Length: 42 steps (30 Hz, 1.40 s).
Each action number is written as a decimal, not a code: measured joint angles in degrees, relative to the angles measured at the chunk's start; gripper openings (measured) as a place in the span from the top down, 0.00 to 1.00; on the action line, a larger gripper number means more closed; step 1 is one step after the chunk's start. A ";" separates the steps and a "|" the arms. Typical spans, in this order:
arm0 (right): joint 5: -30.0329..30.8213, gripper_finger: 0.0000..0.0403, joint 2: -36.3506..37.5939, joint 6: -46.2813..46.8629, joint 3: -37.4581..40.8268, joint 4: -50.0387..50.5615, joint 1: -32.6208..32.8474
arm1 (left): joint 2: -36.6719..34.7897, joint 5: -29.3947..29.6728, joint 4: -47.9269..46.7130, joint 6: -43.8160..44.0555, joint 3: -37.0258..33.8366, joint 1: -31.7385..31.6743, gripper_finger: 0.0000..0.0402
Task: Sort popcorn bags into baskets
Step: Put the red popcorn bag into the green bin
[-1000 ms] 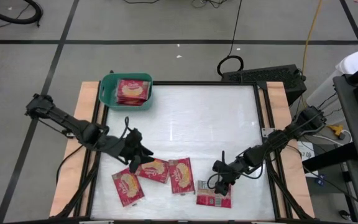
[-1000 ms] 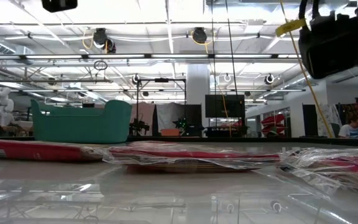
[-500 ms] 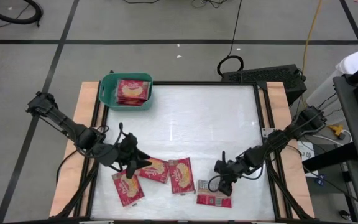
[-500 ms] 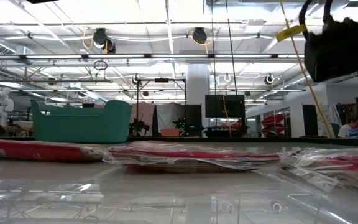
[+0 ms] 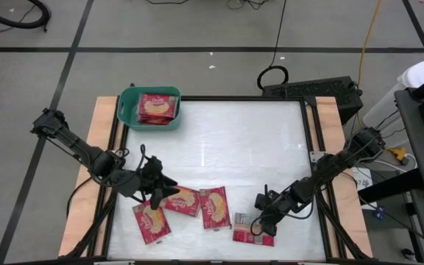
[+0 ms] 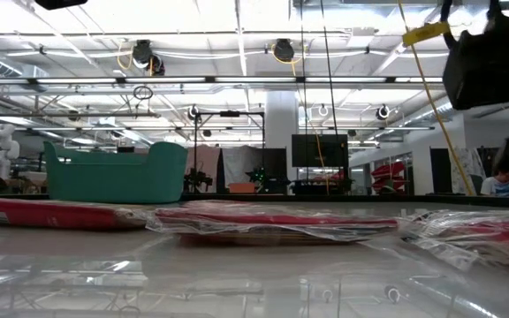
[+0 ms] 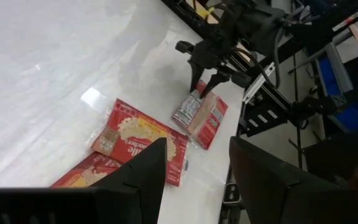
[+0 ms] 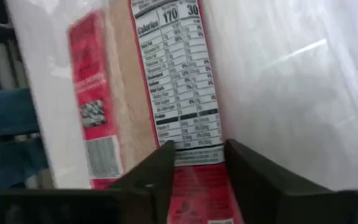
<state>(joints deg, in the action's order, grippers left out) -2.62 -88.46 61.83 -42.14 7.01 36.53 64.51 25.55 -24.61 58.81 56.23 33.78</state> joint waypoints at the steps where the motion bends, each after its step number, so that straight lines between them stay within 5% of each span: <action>1: 0.19 0.74 -0.30 0.01 -0.01 0.05 0.30 | 0.00 0.14 -0.20 0.00 0.00 0.00 0.56; 8: 0.86 0.98 -1.25 -0.04 -0.12 0.09 0.59 | 0.00 0.56 -0.60 0.04 -0.02 -0.15 0.56; 19: -0.56 1.00 -0.04 -0.41 0.01 1.18 -4.02 | 0.00 0.61 -2.52 0.16 -0.02 -1.78 0.56; 29: 1.85 1.00 9.36 -1.85 0.14 2.20 -11.75 | 0.00 0.00 -4.56 -4.53 -0.02 -6.64 0.56; 42: 7.25 1.00 21.98 0.47 0.07 2.48 -24.04 | 0.00 -16.60 -5.29 -20.76 -0.02 -20.26 0.56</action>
<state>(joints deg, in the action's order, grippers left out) 4.63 -66.49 62.29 -42.06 9.48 12.49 64.51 8.95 -29.90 38.05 56.21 13.52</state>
